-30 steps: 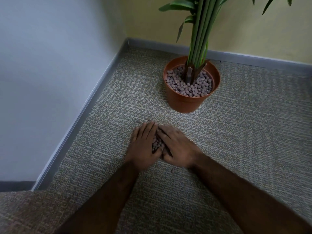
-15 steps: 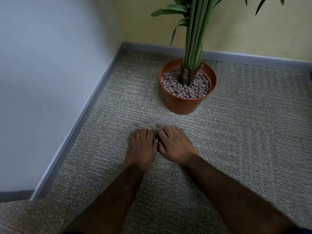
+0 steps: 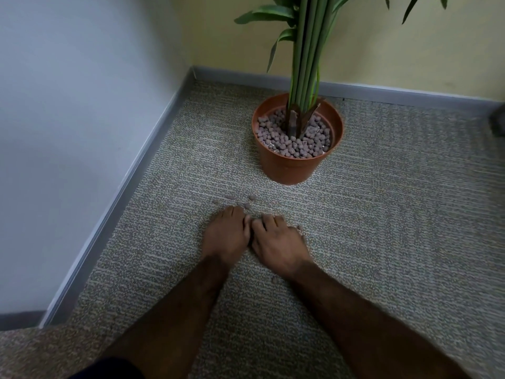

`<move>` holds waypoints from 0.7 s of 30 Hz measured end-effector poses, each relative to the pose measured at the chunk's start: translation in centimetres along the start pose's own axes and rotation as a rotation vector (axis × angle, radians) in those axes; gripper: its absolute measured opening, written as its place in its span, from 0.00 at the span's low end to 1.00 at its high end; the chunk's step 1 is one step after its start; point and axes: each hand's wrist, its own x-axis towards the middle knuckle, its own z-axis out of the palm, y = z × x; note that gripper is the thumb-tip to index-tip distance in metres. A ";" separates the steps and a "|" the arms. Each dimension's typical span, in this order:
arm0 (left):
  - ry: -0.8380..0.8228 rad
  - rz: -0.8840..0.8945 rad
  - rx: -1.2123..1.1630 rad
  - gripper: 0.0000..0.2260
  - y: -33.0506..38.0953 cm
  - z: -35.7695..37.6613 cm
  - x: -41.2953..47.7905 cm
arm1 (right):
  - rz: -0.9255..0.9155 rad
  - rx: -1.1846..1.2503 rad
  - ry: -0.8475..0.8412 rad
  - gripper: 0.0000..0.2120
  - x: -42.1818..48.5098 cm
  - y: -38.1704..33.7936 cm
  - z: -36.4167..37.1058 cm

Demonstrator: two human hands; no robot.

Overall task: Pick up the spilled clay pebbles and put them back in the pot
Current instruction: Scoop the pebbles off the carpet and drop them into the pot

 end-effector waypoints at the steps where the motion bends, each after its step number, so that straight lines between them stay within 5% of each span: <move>1: 0.020 -0.001 -0.012 0.12 0.0 -0.1 0.0 | 0.000 -0.004 0.006 0.12 0.0 0.1 -0.1; 4: 0.072 -0.022 -0.113 0.11 -0.4 -0.1 0.0 | 0.098 0.175 -0.009 0.12 0.5 1.0 -0.6; 9: 0.257 -0.248 -0.488 0.12 -0.7 -0.9 -0.3 | 0.538 0.531 0.122 0.16 1.2 2.1 -1.5; 13: 0.324 -0.624 -1.275 0.12 0.8 -3.1 0.6 | 1.039 1.542 0.346 0.19 2.0 2.2 -3.5; 16: 0.184 -0.915 -1.915 0.15 2.5 -4.5 0.9 | 1.197 2.331 0.379 0.19 2.1 1.3 -4.4; 21: 0.127 -0.976 -2.357 0.15 5.9 -5.9 1.5 | 1.259 2.638 0.619 0.20 2.1 -2.5 -5.2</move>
